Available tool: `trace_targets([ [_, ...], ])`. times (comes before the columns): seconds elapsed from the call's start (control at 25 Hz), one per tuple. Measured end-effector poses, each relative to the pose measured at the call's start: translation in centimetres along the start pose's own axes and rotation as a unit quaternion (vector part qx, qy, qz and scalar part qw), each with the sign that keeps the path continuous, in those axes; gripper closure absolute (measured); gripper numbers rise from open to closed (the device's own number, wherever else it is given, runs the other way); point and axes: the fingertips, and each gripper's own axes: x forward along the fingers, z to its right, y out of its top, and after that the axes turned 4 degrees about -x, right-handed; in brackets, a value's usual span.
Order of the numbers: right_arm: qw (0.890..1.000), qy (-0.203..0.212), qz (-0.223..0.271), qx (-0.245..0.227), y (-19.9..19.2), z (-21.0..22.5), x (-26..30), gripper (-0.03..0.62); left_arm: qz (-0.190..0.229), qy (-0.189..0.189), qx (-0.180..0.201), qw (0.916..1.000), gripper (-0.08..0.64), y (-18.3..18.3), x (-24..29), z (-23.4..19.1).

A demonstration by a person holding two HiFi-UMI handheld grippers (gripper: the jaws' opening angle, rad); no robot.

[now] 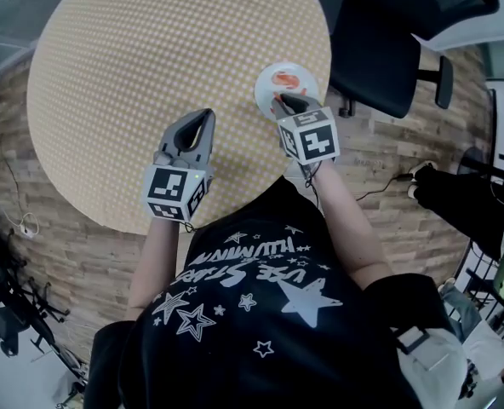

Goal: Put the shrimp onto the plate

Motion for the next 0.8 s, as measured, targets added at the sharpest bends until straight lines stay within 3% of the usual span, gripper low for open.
trace_targets([
  [0.44, 0.998, -0.043, -0.039, -0.013, -0.9, 0.5, 1.6, 0.526, 0.005, -0.001, -0.006, 1.0000, 0.551, -0.4, -0.2, 0.4],
  [0.8, 0.999, -0.042, -0.028, -0.005, -1.0, 0.6, 2.1, 0.526, 0.005, -0.004, -0.002, 1.0000, 0.551, -0.6, -0.3, 1.2],
])
